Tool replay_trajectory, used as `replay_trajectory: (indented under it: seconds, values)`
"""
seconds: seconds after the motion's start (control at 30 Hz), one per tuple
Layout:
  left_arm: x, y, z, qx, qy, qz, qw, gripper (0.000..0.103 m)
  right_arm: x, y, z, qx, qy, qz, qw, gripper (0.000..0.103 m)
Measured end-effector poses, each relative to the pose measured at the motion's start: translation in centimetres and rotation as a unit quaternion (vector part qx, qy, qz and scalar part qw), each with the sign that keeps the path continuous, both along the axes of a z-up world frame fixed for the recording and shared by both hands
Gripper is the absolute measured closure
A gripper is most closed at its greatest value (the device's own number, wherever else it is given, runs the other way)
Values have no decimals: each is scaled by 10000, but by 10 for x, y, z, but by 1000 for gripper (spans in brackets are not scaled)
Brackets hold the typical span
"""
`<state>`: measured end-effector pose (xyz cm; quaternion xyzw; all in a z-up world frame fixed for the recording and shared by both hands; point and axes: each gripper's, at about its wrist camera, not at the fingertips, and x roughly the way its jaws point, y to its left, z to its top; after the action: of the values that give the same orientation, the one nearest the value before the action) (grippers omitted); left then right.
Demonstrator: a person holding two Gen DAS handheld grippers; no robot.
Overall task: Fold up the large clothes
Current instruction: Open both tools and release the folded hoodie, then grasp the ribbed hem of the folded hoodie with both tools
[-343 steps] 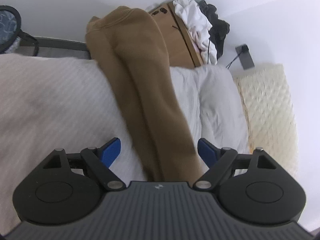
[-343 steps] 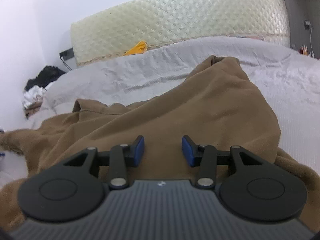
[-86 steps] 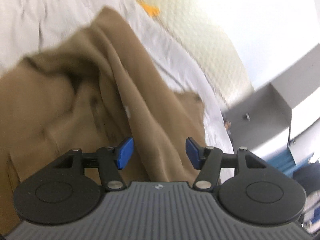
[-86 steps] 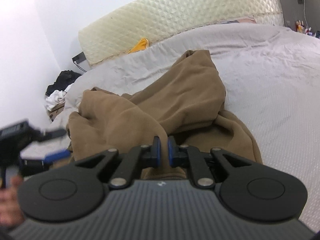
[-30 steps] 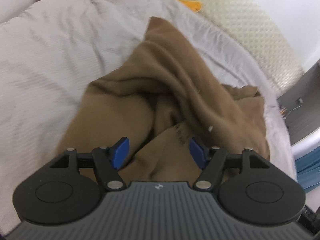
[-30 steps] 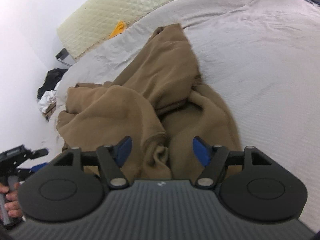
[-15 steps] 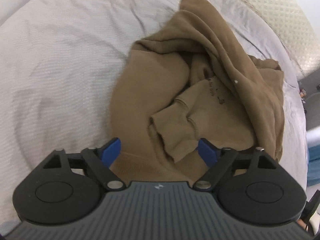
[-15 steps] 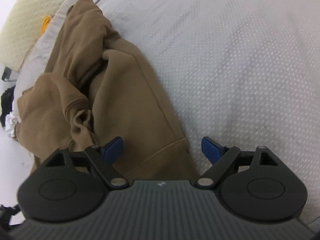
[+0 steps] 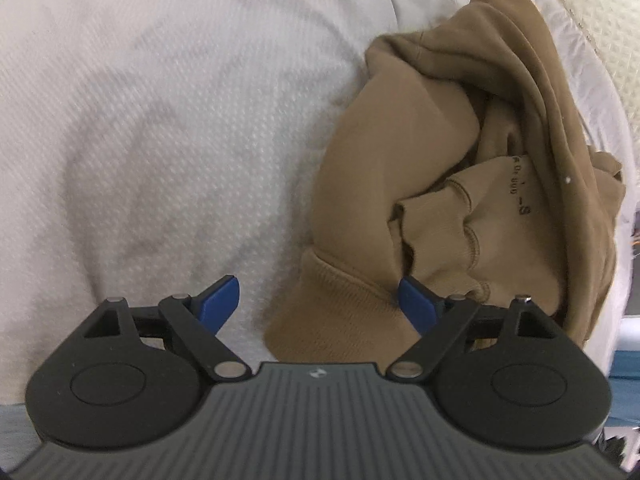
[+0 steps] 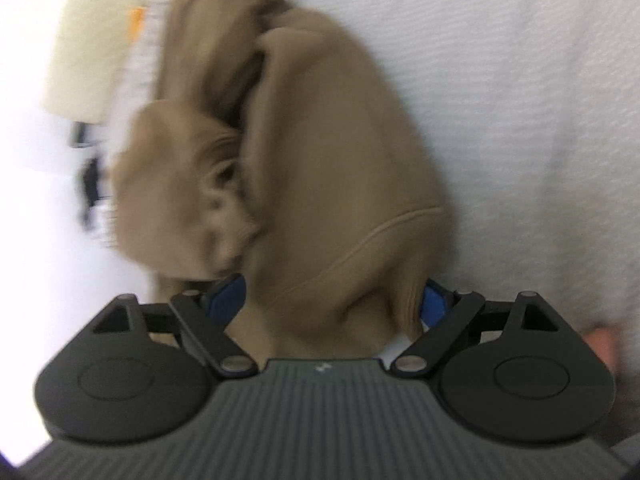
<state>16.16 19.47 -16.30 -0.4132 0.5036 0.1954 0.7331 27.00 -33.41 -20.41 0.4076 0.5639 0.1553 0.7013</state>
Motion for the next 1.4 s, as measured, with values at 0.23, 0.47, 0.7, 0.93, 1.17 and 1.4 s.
replay_trajectory:
  seconds: [0.23,0.47,0.7,0.93,1.17,1.4]
  values:
    - [4,-12,-11,-292,-435,-181,9985,14,-9,-2,12,327,-355,34,9988,13]
    - [15,-17,-16,-76,-411,-258,9988,14,-2,6,-3,-161,59,58,9998,18]
    - [31,-20,-28,298,-336,-395,9982,15,3,6,-5,-336,33,-56,9994,19]
    - [46,-25,-40,417,-451,-552,9966,22,23,19,-15,-103,9,73,9999,25]
    - [44,-31,-38,506,-677,-648,9943,55,34,38,-18,100,-109,359,9992,65]
    - [22,-31,-5,581,-1484,-497,9860,71,25,29,17,378,-1069,160,9934,84]
